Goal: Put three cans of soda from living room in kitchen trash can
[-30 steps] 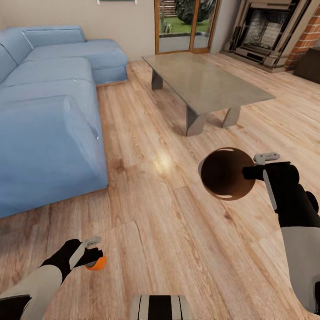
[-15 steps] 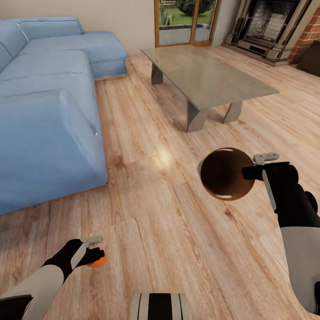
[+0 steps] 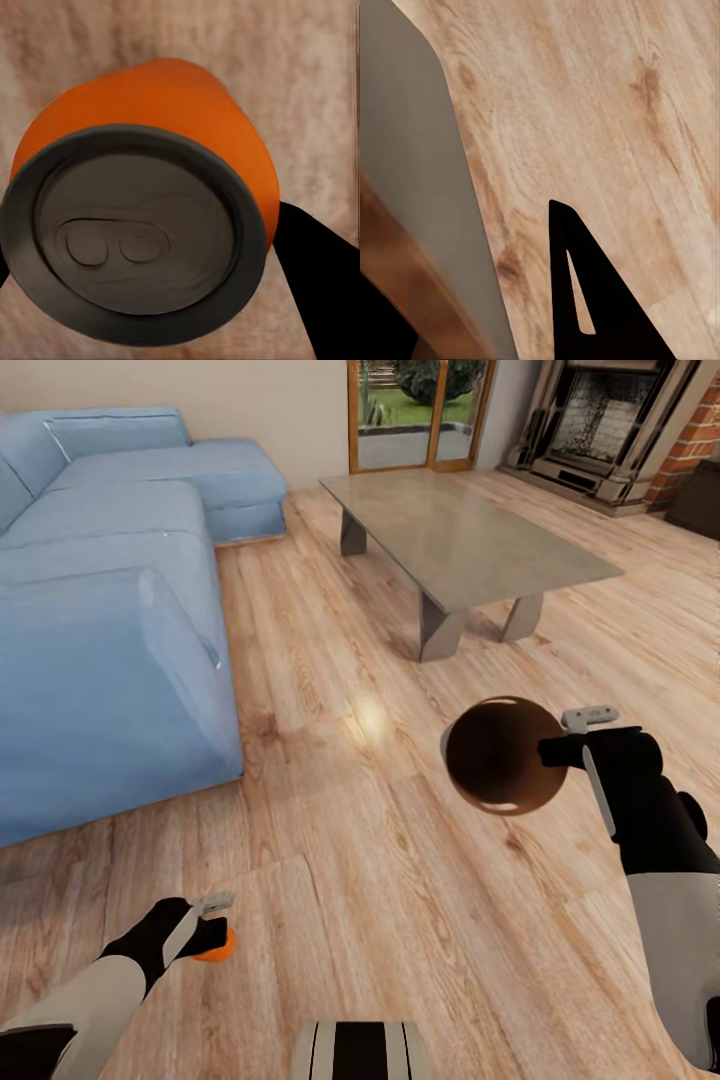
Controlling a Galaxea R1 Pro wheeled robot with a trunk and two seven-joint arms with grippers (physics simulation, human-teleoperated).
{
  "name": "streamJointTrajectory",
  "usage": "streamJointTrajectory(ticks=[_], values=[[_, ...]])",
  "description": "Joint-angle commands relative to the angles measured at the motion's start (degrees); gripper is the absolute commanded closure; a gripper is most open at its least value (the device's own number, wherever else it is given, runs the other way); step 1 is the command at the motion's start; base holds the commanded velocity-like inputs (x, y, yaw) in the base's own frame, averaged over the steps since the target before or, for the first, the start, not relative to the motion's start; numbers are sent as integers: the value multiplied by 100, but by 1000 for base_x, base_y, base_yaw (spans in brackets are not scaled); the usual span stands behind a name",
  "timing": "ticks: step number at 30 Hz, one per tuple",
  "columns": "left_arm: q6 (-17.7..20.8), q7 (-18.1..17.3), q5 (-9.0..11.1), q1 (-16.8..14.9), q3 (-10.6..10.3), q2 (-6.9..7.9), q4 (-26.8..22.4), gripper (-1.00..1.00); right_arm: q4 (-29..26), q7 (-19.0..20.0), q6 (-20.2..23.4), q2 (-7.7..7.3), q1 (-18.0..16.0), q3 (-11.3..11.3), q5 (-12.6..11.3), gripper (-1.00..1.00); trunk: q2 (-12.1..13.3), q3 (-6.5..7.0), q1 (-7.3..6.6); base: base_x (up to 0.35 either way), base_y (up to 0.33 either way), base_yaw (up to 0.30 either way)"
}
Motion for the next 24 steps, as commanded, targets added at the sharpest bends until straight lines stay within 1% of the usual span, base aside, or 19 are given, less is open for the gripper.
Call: streamJointTrajectory(ticks=[1,5,12,15,16,17,20,21,24], values=[[0,-5,-1,0,-11,0,0,100,-1,40,0,-1,2,39,-49,100,1,23,-3,0,0,0],[0,-1,-1,3,-28,-2,0,100,-1,40,0,-3,7,127,-49,100,7,112,-13,0,0,0],[-1,2,-1,3,-31,-10,0,100,-1,40,0,1,10,147,-49,100,16,267,-31,0,0,0],[-1,-2,-1,6,-31,-10,0,100,-1,40,0,6,95,161,-49,100,20,333,-39,0,0,0],[-2,-5,-1,2,-31,-10,-10,100,-1,43,0,27,194,231,-61,100,21,355,-41,0,0,0],[-4,-5,-1,1,-31,-10,-13,100,-1,44,0,46,213,252,-64,100,23,378,-44,0,0,0],[-7,-11,-1,0,-33,-6,-37,100,-5,41,0,177,264,315,-61,100,27,444,-52,0,0,0],[-8,-18,1,0,-34,-5,-40,100,-11,41,0,193,269,321,-61,100,28,466,-54,0,0,0],[-11,-208,6,0,-49,-2,-54,100,-28,42,0,238,287,336,-62,100,32,533,-62,0,0,0]])
